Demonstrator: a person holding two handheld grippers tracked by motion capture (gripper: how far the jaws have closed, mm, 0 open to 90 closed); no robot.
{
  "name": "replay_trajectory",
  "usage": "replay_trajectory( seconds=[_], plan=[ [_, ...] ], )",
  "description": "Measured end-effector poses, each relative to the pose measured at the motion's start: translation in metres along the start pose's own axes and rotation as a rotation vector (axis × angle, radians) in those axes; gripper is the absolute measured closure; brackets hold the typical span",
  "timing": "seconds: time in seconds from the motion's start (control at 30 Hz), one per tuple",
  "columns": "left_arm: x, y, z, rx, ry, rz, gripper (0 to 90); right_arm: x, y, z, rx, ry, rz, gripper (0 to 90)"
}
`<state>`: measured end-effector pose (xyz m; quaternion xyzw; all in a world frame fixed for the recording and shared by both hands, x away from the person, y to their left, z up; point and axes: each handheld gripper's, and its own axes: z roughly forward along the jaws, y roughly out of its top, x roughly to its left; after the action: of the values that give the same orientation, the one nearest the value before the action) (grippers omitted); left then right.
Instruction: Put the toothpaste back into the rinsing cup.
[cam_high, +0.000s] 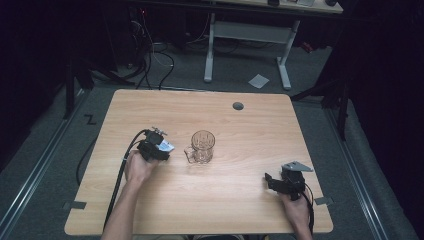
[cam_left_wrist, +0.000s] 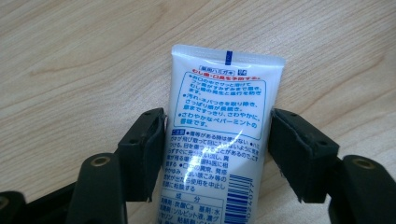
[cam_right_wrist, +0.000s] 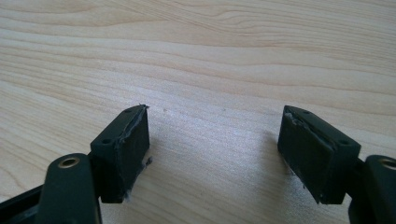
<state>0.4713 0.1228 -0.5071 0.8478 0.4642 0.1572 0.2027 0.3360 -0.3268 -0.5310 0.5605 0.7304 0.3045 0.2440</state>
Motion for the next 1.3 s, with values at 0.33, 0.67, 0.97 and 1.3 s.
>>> replay_trajectory(
  seconds=[0.33, 0.67, 0.97, 1.3],
  plan=[
    [0.005, 0.000, 0.000, 0.011, -0.028, -0.028, 40.1, 0.000, 0.000, 0.000, 0.000, 0.000, 0.000, 24.9],
    [0.002, 0.000, -0.003, 0.019, -0.004, -0.004, 51.5, 0.000, 0.000, 0.000, 0.000, 0.000, -0.001, 24.9],
    [0.006, -0.001, -0.008, 0.001, -0.023, -0.021, 58.5, 0.000, 0.000, 0.000, -0.001, 0.000, -0.001, 24.9],
    [0.006, -0.002, -0.016, -0.033, -0.030, -0.018, 63.8, 0.000, 0.000, 0.000, 0.000, 0.000, -0.001, 24.9]
  ],
)
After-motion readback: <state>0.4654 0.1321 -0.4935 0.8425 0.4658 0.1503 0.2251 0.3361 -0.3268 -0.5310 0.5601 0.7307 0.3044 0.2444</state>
